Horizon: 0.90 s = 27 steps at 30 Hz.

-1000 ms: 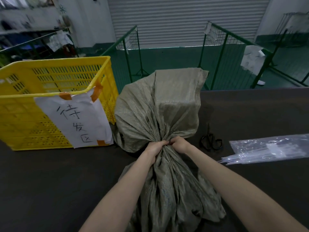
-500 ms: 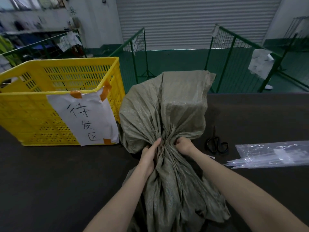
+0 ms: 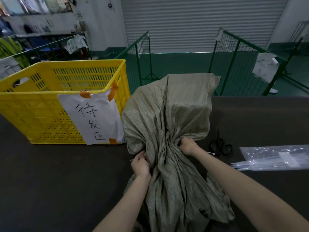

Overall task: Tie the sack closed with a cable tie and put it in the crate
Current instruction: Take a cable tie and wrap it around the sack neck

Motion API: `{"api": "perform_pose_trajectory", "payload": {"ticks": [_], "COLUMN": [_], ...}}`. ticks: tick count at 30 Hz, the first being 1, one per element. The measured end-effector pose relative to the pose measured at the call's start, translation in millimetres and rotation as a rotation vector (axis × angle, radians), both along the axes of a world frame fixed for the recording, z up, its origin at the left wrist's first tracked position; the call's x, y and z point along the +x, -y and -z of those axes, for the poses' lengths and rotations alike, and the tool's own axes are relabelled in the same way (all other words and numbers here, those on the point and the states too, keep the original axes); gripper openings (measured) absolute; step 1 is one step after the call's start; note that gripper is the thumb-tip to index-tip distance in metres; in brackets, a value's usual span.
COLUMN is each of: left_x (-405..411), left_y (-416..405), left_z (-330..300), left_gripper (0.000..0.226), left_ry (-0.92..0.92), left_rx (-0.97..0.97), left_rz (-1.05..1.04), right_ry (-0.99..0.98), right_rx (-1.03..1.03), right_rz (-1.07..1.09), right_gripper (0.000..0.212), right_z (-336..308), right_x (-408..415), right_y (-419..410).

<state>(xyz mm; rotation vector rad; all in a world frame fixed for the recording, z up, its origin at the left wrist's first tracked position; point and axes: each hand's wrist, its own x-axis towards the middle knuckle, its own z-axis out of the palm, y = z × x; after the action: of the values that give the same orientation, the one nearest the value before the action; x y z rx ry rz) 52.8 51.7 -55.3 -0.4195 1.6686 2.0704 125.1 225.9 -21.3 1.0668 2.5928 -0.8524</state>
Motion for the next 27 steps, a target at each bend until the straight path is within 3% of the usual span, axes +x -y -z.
{"api": "perform_pose_trajectory", "payload": {"ticks": [6, 11, 15, 18, 22, 27], "left_x": [-12, -32, -53, -63, -63, -56], "left_y": [8, 10, 5, 1, -8, -17], "left_z": [-12, -32, -48, -56, -63, -68], "left_gripper": [0.013, 0.037, 0.037, 0.036, 0.022, 0.006], "left_ry": [-0.218, -0.36, -0.439, -0.443, -0.485, -0.741], "left_rx": [-0.08, -0.147, -0.323, -0.347, -0.317, -0.344], "left_rz": [-0.071, -0.058, -0.03, -0.05, 0.018, 0.117], "right_ry": [0.056, 0.092, 0.135, 0.143, 0.141, 0.141], "right_rx": [0.115, 0.253, 0.323, 0.346, 0.35, 0.409], "right_rz": [-0.018, -0.007, 0.025, 0.047, 0.027, -0.041], "right_gripper": [0.026, 0.037, 0.035, 0.032, 0.024, 0.017], "right_z": [-8, -13, -14, -17, -24, -41], "right_x": [7, 10, 13, 14, 15, 18], "right_y": [4, 8, 10, 10, 6, -3]}}
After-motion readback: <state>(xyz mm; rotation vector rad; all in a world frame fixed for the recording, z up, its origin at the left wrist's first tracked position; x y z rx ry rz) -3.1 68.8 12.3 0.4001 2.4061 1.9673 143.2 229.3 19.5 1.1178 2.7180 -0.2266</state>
